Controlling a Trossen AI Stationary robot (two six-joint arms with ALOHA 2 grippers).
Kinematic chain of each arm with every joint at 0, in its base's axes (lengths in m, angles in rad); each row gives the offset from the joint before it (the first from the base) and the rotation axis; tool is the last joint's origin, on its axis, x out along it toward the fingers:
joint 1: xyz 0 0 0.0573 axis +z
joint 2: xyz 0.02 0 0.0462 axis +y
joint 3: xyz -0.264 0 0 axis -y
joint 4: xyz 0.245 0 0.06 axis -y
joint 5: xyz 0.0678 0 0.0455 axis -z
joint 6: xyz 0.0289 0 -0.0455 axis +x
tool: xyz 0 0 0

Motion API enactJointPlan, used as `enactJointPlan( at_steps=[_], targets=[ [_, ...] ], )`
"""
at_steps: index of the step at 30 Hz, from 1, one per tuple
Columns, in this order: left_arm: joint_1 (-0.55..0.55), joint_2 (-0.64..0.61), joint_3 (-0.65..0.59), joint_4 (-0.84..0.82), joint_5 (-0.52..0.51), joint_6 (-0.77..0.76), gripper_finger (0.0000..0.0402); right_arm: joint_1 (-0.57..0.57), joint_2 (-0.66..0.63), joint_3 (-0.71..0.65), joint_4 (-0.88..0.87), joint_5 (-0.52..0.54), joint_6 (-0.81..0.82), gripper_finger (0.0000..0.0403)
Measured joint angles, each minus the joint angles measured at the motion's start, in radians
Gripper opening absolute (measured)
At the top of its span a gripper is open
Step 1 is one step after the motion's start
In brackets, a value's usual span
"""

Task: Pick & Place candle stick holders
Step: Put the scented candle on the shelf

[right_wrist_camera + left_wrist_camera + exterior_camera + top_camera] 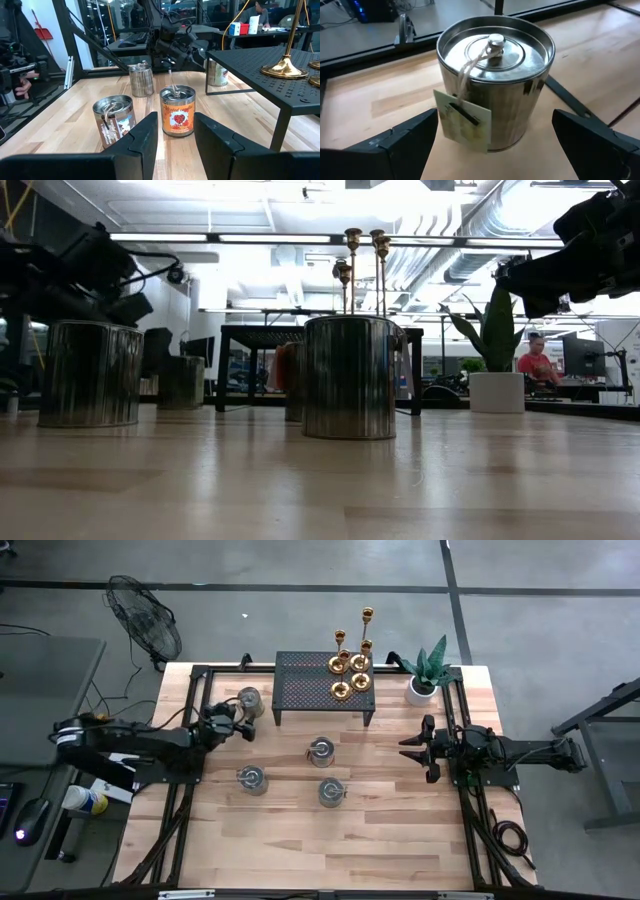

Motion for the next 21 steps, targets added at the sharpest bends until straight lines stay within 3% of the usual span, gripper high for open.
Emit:
enactJointPlan(
  at_steps=[21],
  targets=[
    [0.001,0.562,0.035,0.525,-0.144,-0.042,0.0383,0.0,0.0,0.0,0.0,0.0,0.0,0.0117]
  ],
)
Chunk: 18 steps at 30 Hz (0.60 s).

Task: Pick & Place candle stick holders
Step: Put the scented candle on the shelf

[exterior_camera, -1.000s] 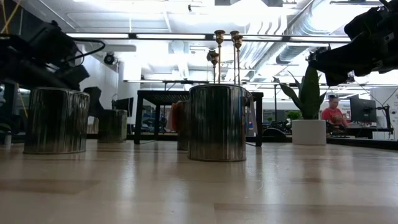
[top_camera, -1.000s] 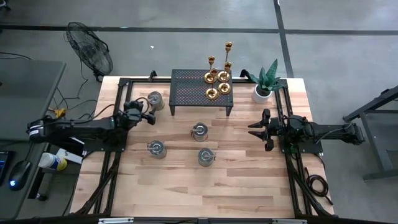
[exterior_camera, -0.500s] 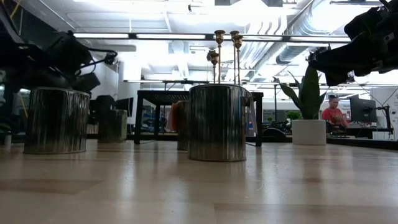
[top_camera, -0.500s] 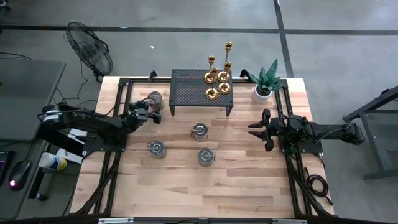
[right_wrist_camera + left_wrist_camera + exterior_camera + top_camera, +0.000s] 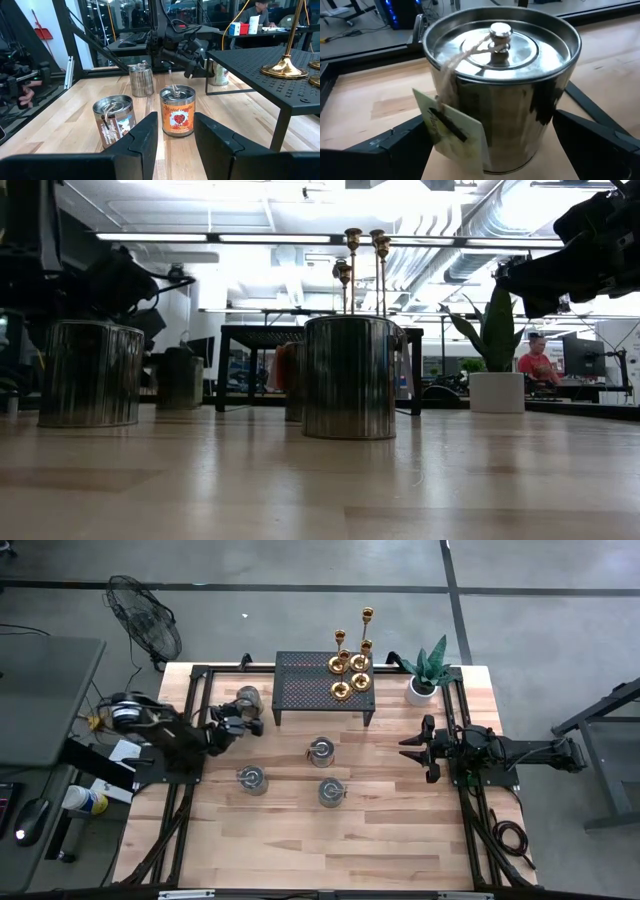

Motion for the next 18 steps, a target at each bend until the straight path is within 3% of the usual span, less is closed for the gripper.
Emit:
enactJointPlan(
  at_steps=[18],
  targets=[
    [0.0,0.258,0.065,0.223,-0.08,-0.022,0.0383,0.0,0.0,0.0,0.0,0.0,0.0,0.0117]
  ],
)
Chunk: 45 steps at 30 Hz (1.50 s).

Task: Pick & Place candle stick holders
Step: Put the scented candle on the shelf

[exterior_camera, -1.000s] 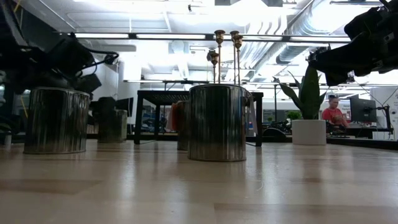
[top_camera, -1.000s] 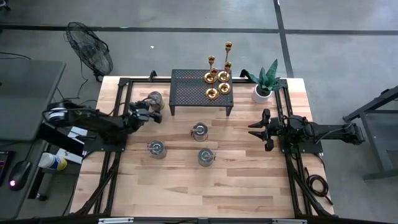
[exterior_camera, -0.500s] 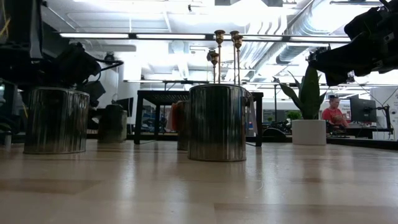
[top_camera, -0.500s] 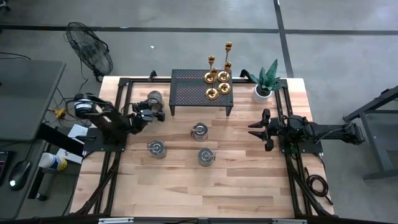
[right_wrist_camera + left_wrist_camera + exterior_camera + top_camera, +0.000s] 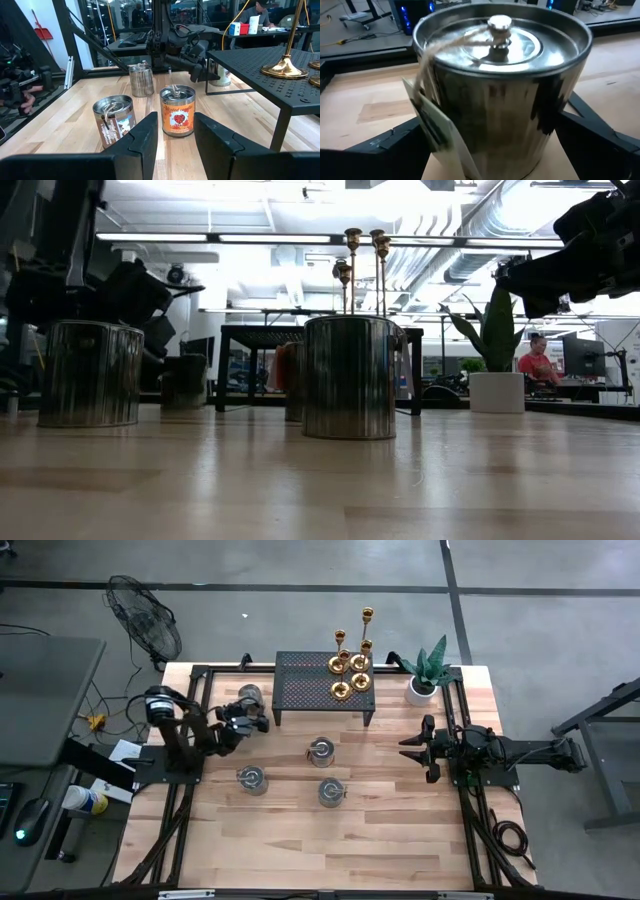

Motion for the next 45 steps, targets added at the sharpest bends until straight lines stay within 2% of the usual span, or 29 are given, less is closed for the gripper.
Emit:
enactJointPlan(
  at_steps=[9,12,17,27,34,40,45],
  targets=[
    [0.0,0.168,0.029,0.245,-0.043,0.015,0.0383,0.0,0.0,0.0,0.0,0.0,0.0,0.0117],
    [0.0,0.206,0.038,0.279,-0.059,0.046,0.0383,0.0,0.0,0.0,0.0,0.0,0.0,0.0117],
    [0.0,0.248,0.053,0.283,-0.066,0.05,0.0383,0.0,0.0,0.0,0.0,0.0,0.0,0.0117],
    [0.0,0.29,0.062,0.331,-0.155,0.053,0.0383,0.0,0.0,0.0,0.0,0.0,0.0,0.0117],
    [0.002,0.29,0.085,0.332,-0.157,0.076,0.0383,0.0,0.0,0.0,0.0,0.0,0.0,0.0117],
    [0.064,0.29,0.119,0.333,-0.098,0.11,0.0383,0.0,0.0,0.0,0.0,0.0,0.0,0.0117],
    [0.095,0.29,0.149,0.333,-0.093,0.131,0.0383,0.0,0.0,0.0,0.0,0.0,0.0,0.0117]
  ],
)
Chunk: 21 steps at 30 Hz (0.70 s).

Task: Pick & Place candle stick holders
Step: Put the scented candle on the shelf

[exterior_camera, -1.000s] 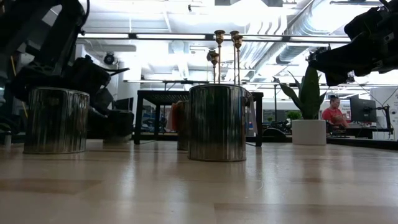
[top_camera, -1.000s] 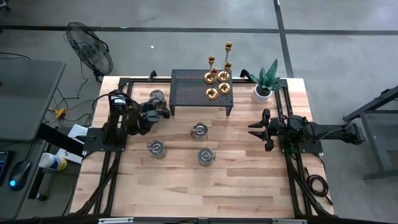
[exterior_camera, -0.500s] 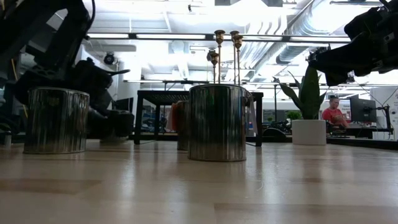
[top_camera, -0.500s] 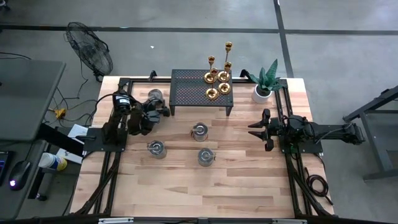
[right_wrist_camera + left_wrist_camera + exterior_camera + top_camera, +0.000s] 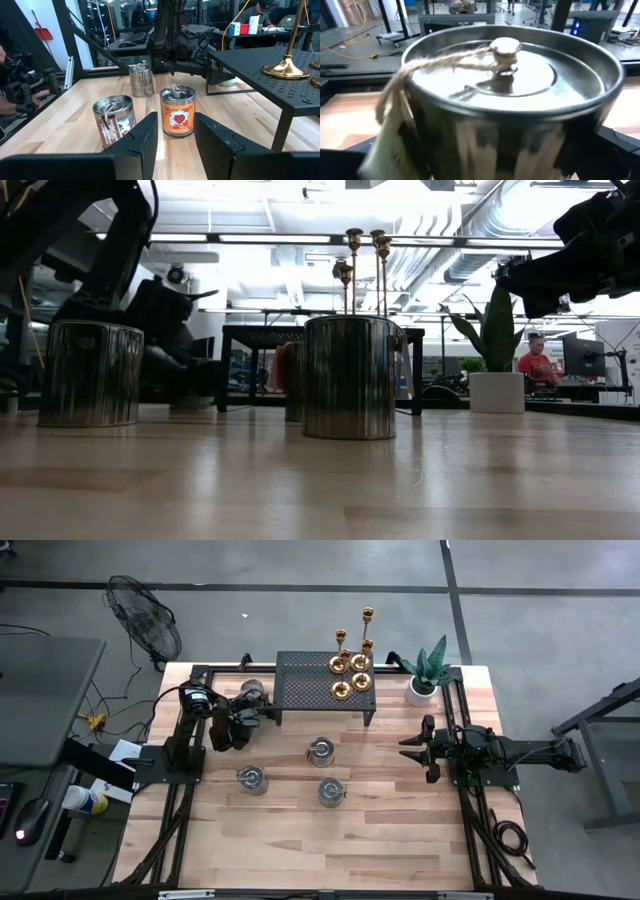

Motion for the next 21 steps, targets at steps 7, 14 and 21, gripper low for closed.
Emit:
enactJointPlan(
  at_steps=[7,14,21],
  targets=[
    [-0.001,0.0,0.01,0.0,-0.003,0.008,0.0383,0.0,0.0,0.0,0.0,0.0,0.0,0.0117],
    [0.018,0.0,0.01,-0.002,-0.007,0.005,0.0357,0.0,0.0,0.0,0.0,0.0,0.0,0.0117],
    [0.016,0.0,0.01,-0.003,-0.025,0.004,0.0361,0.0,0.0,0.0,0.0,0.0,0.0,0.0117]
  ],
)
